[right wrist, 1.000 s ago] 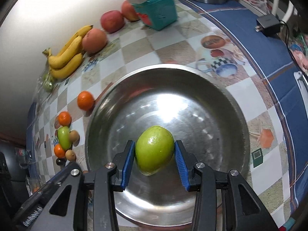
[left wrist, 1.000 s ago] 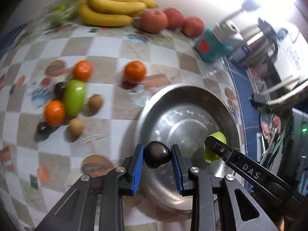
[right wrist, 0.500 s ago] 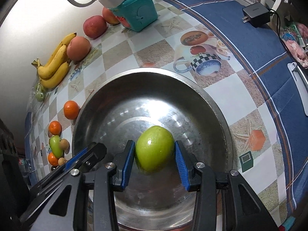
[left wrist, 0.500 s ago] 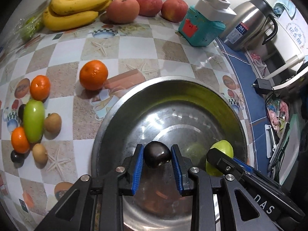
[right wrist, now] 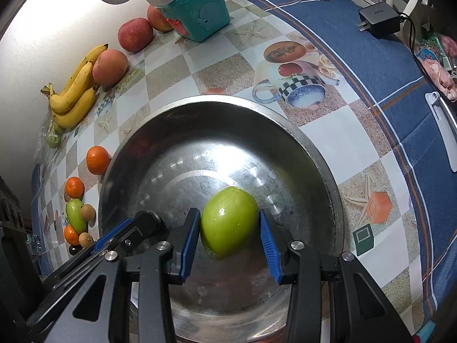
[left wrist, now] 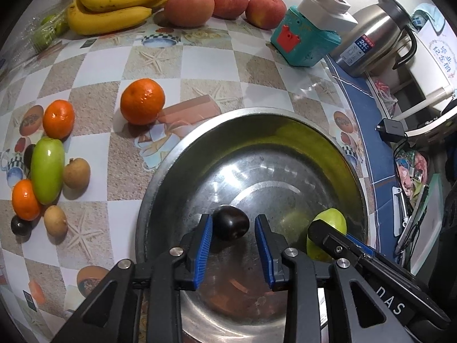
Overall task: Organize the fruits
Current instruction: 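Carry the green apple with the right tool into the steel basin while the left tool carries the plum, then open both tools to drop the apple and plum into the basin, then move both tools back toward the fruit cluster on the table, then grasp the brown kiwi with the right tool while the left tool grasps a dark plum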
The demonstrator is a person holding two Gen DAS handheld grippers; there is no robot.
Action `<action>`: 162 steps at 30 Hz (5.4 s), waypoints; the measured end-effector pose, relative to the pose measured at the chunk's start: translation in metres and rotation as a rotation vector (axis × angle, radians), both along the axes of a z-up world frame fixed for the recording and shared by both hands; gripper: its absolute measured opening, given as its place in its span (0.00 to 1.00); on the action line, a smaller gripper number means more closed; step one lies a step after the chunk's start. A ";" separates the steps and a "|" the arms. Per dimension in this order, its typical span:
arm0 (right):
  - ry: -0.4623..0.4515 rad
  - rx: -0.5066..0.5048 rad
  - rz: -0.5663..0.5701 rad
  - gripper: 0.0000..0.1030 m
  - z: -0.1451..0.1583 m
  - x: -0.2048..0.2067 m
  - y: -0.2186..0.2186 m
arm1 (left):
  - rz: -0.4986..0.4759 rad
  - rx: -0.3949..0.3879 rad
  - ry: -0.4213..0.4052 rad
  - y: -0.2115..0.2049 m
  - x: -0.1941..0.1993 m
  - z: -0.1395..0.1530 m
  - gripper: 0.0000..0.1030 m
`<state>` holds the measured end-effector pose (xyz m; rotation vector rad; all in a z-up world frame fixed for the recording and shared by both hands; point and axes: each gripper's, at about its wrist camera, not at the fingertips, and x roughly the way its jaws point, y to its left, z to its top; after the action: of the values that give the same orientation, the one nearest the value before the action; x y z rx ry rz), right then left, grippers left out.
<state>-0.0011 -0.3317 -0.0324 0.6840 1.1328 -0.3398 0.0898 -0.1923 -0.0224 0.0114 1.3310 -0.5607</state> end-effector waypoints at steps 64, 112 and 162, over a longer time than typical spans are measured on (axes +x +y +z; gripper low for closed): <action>-0.062 -0.490 0.048 1.00 0.050 0.008 0.055 | 0.382 0.134 -0.524 0.130 0.020 0.085 1.00; -0.277 -0.252 0.350 1.00 0.039 0.074 0.205 | 0.570 -0.178 -0.177 0.272 0.052 0.042 1.00; -0.140 -0.140 0.584 0.28 -0.009 0.105 0.227 | 0.493 -0.069 0.041 0.244 0.052 -0.003 0.75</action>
<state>0.1038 -0.1045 -0.0414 0.2281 1.1098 0.1241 0.1414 0.0518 -0.0252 -0.3771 1.2938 -0.1866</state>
